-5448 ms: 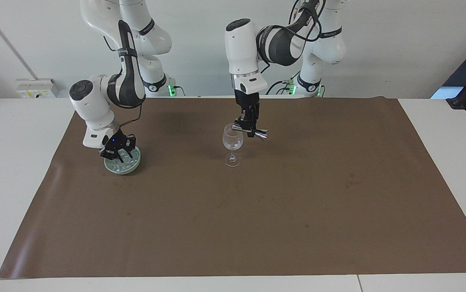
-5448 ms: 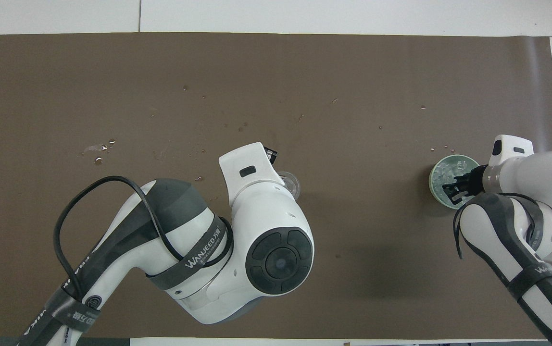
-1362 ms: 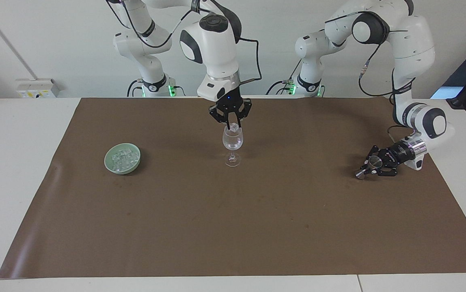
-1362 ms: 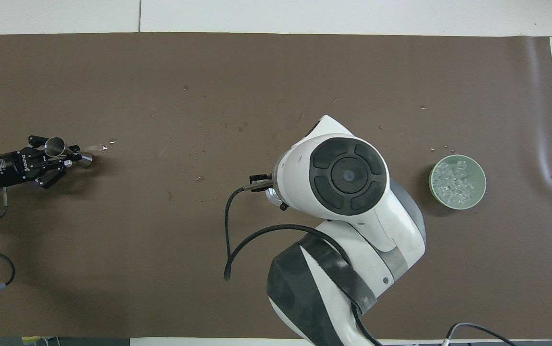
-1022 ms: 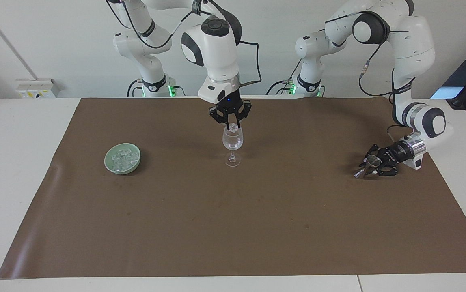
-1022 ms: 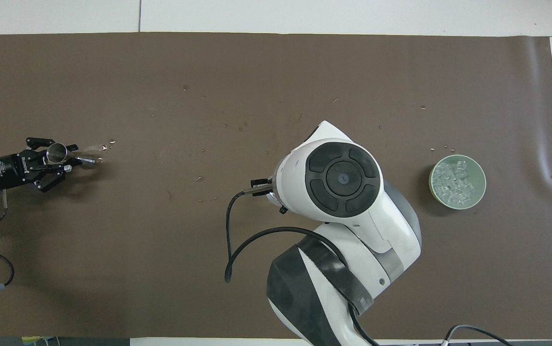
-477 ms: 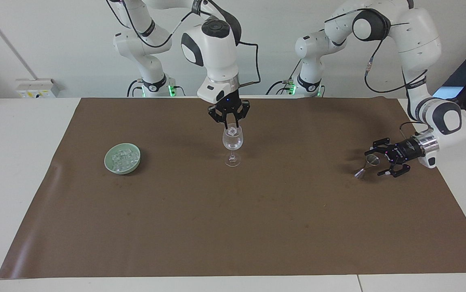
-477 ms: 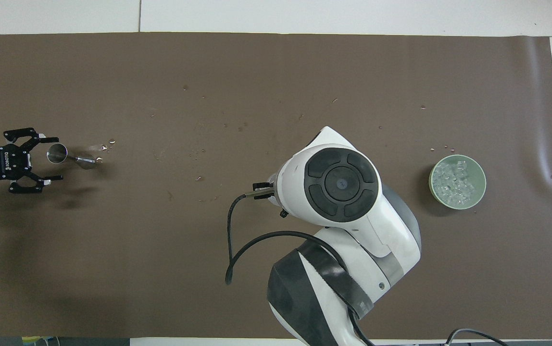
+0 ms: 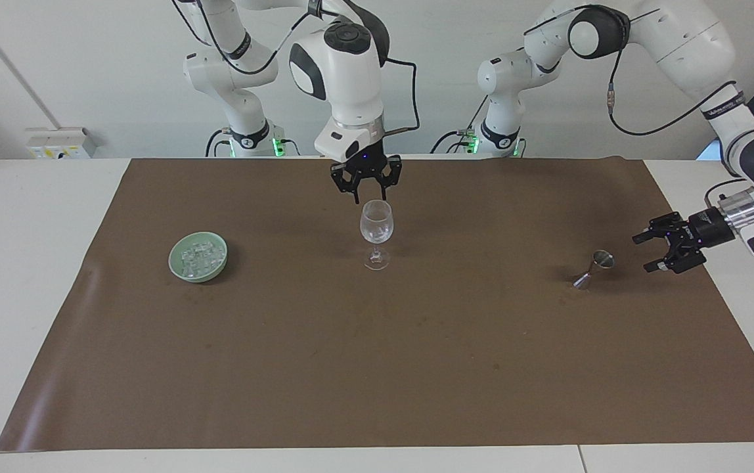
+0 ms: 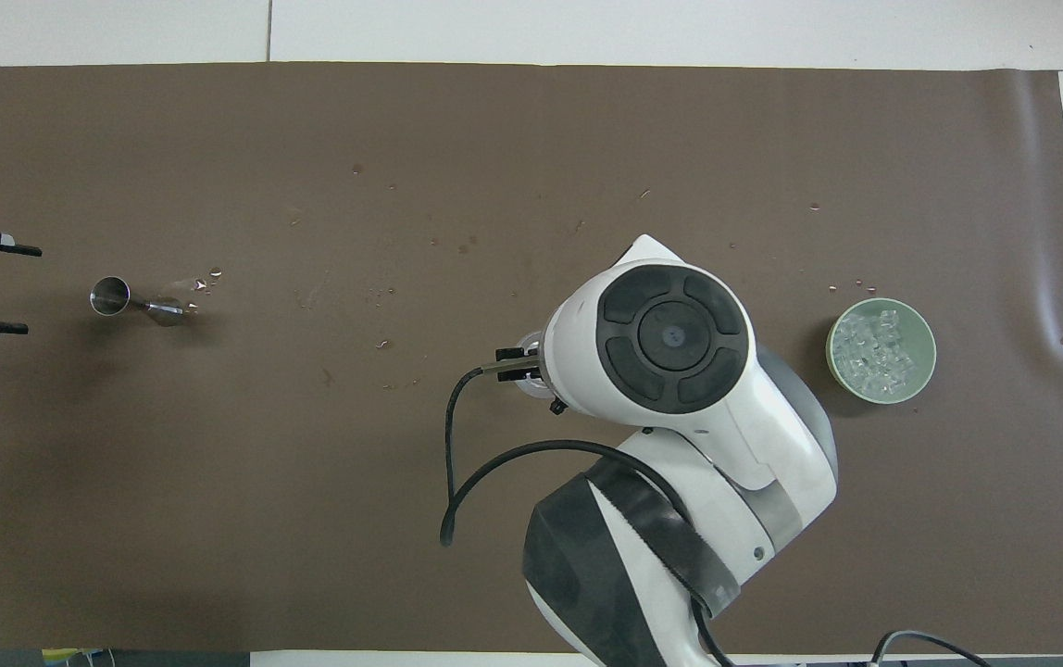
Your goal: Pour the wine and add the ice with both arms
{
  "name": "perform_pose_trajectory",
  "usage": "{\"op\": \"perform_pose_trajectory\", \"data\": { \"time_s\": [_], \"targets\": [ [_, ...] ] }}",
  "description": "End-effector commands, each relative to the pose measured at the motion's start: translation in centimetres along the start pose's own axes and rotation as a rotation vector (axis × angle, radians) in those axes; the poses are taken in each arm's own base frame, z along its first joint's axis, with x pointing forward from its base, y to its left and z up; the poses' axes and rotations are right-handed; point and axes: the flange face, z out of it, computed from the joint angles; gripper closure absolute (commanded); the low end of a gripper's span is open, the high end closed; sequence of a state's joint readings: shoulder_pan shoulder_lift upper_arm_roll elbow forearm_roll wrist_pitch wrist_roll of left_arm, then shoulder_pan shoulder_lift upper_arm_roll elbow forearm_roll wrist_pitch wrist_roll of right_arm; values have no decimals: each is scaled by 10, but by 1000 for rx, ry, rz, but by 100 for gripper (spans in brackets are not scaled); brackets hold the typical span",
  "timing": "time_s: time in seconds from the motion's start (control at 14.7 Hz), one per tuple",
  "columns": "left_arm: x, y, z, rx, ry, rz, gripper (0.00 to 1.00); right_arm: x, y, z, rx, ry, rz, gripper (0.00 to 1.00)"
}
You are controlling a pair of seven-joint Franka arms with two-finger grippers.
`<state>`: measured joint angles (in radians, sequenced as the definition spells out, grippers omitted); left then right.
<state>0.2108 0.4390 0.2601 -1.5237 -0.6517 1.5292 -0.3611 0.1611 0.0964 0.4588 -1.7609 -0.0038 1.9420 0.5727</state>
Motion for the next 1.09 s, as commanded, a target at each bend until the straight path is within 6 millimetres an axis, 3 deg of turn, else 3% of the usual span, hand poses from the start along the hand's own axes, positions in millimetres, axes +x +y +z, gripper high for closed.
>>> {"op": "perform_pose_trajectory", "data": {
  "time_s": [0.0, 0.07, 0.27, 0.41, 0.68, 0.82, 1.02],
  "targets": [
    [-54, 48, -9, 178, 100, 300, 0, 17, 45, -18, -42, 13, 80, 11],
    [-79, 64, -16, 204, 137, 353, 0, 29, 70, -19, -55, 18, 116, 0],
    [-149, 99, -15, 415, 258, 498, 0, 49, 150, -31, -88, 0, 169, 0],
    [-175, 112, -13, 429, 304, 589, 0, 61, 208, -39, -96, 1, 230, 0],
    [-196, 111, -30, 469, 318, 787, 0, 66, 298, -46, -110, -21, 292, 0],
    [-200, 107, -41, 516, 327, 841, 0, 62, 334, -55, -117, -50, 239, 0],
    [-200, 102, -53, 532, 340, 863, 0, 59, 365, -57, -106, -63, 161, 0]
  ]
}}
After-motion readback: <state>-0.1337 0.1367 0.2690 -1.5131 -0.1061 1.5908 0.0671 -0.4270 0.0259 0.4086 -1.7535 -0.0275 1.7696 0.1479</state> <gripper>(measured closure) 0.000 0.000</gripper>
